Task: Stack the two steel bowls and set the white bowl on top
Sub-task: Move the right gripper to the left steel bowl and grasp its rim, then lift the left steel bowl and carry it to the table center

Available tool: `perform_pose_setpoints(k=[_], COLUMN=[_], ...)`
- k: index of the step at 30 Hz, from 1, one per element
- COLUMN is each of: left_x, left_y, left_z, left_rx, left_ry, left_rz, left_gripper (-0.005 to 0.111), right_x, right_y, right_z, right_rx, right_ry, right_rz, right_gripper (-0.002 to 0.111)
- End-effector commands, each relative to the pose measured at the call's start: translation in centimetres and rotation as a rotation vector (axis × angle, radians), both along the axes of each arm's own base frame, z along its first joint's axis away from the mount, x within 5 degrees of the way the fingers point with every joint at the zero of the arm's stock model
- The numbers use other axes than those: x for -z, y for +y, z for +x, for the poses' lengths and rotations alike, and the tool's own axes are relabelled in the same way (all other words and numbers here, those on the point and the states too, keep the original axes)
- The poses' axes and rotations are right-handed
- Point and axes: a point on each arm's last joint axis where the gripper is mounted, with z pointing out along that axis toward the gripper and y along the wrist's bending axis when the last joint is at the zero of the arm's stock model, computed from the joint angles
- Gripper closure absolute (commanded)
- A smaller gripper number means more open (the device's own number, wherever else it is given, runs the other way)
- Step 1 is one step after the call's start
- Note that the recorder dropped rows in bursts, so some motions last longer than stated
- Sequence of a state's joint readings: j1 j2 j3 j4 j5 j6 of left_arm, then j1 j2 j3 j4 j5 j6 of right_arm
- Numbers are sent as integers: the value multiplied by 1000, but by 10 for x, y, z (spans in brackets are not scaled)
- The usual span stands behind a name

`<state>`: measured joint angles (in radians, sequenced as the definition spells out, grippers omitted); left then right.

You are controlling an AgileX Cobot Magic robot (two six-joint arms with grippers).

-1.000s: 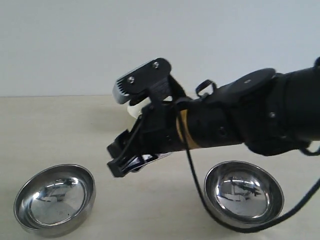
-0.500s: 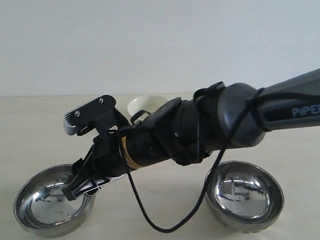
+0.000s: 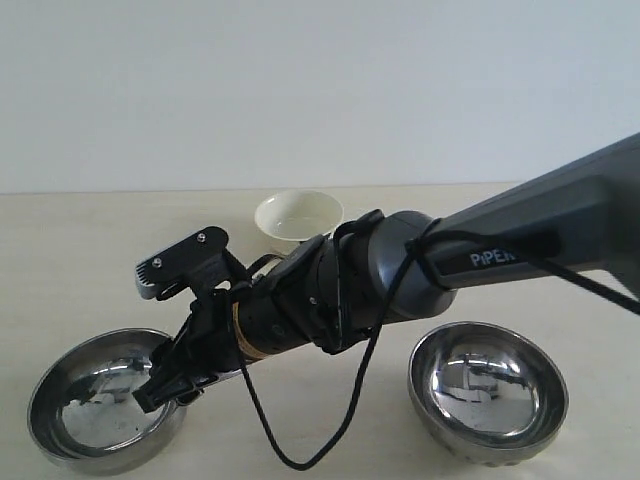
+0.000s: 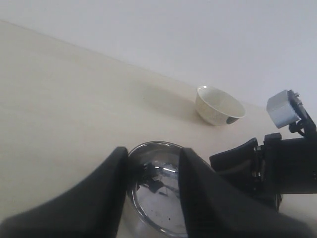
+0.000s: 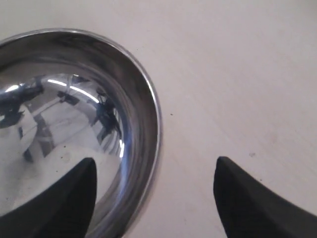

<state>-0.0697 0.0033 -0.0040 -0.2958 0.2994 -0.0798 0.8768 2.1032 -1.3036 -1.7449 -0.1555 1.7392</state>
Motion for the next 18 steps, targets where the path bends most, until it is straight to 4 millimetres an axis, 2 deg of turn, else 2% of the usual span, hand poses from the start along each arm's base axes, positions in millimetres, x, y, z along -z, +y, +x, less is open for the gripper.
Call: perform_pose_setpoints(k=[1,4,6,11,15,18], left_x=[1,2,2,2,2,1], left_y=[0,0,0,0,0,0], left_z=[0,0,0,0,0,0], left_rx=[-1,-1,-1,-1,-1,-1], left_ry=[4,6,6,6,6,4], left_rz=[1,1,1,1,1,1], left_gripper=[74,74,74,74,74,74], right_x=[6,10,10,9,-2,-20], right_y=[7,8,8,9,8,6], right_z=[2,2,2,-1,0,1], right_rx=[-3,0,0,-36,-32,-23], right_ry=[26,44,44,48,15,-18], right_rz=[12,12,12,16,25,53], right_gripper=[48,51,62,109,108,108])
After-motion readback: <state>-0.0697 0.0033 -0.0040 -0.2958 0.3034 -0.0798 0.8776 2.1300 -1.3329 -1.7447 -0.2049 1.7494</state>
